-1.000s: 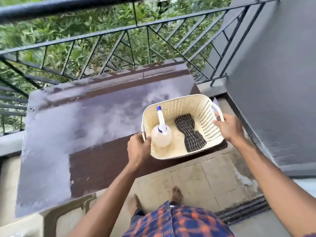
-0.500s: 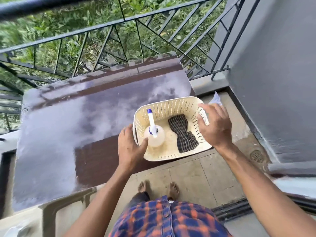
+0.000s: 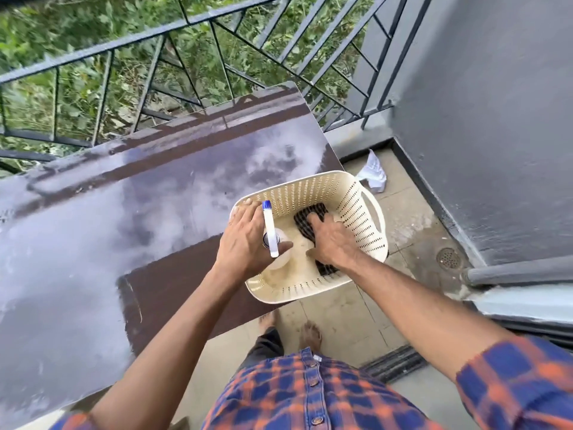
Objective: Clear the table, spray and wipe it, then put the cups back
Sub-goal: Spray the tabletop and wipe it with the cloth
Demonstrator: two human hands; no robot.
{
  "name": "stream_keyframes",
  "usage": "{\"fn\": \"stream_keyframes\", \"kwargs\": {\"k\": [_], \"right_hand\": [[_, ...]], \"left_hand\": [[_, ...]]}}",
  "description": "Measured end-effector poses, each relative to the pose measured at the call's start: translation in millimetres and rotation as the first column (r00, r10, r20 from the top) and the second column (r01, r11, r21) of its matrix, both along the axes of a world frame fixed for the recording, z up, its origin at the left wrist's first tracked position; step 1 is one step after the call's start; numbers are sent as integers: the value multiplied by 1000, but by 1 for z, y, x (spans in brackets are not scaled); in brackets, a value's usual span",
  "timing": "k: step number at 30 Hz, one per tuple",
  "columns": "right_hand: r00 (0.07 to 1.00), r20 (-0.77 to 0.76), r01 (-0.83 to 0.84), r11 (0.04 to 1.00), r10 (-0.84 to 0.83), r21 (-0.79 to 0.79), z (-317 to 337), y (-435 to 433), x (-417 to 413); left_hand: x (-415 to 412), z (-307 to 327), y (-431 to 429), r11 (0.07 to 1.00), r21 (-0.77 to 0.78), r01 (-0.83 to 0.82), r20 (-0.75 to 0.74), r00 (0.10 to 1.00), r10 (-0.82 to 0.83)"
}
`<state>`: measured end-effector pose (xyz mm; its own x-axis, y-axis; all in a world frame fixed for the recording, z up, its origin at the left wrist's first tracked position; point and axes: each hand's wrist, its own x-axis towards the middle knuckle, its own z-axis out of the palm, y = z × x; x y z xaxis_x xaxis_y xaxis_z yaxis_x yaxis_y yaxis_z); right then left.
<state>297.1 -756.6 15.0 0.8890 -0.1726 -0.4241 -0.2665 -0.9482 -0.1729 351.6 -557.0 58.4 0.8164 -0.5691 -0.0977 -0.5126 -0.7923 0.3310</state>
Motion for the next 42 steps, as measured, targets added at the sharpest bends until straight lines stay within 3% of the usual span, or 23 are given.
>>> {"fn": "stream_keyframes", "kwargs": {"k": [3, 9, 12, 15, 19, 23, 25, 26, 27, 30, 34, 38, 42], "right_hand": [[1000, 1, 25, 1000, -25, -13, -6, -5, 5], [991, 104, 80, 997, -78, -8, -20, -8, 6], [966, 56, 243, 960, -253, 142, -5, -14, 13], [904, -42, 414, 845, -426, 337, 22, -23, 19], [783, -66, 510, 577, -619, 639, 54, -27, 11], [688, -251, 421, 92, -681, 902, 77, -18, 5], [687, -390, 367, -171, -612, 914, 87, -12, 7], [700, -417, 353, -227, -580, 908, 93, -6, 10], [734, -386, 330, -202, -560, 922, 96, 0, 16], [822, -207, 239, -10, -530, 971, 108, 28, 35], [925, -81, 163, 196, -371, 967, 117, 82, 57], [987, -4, 61, 343, -162, 937, 106, 166, 62], [971, 214, -227, 708, 109, 668, 80, 234, 57]], "left_hand": [[0, 8, -13, 996, -90, 14, -3, 1000, -14], [1, 14, -31, 939, -339, -54, -240, 970, -31], [7, 18, -31, 869, -480, -119, -347, 936, -63], [7, 28, -29, 795, -586, -157, -402, 908, -117], [6, 61, -23, 671, -703, -235, -411, 904, -114], [9, 99, -4, 548, -799, -246, -333, 941, -64], [9, 116, 10, 490, -830, -266, -317, 948, -23], [7, 125, 18, 447, -843, -298, -334, 943, -2], [4, 134, 28, 398, -851, -343, -363, 931, 25], [-9, 154, 65, 263, -859, -438, -412, 899, 150], [-38, 163, 122, 171, -867, -469, -393, 853, 343], [-77, 143, 180, 100, -812, -575, -428, 703, 568], [-115, 108, 237, 99, -718, -689, -433, 553, 711]]}}
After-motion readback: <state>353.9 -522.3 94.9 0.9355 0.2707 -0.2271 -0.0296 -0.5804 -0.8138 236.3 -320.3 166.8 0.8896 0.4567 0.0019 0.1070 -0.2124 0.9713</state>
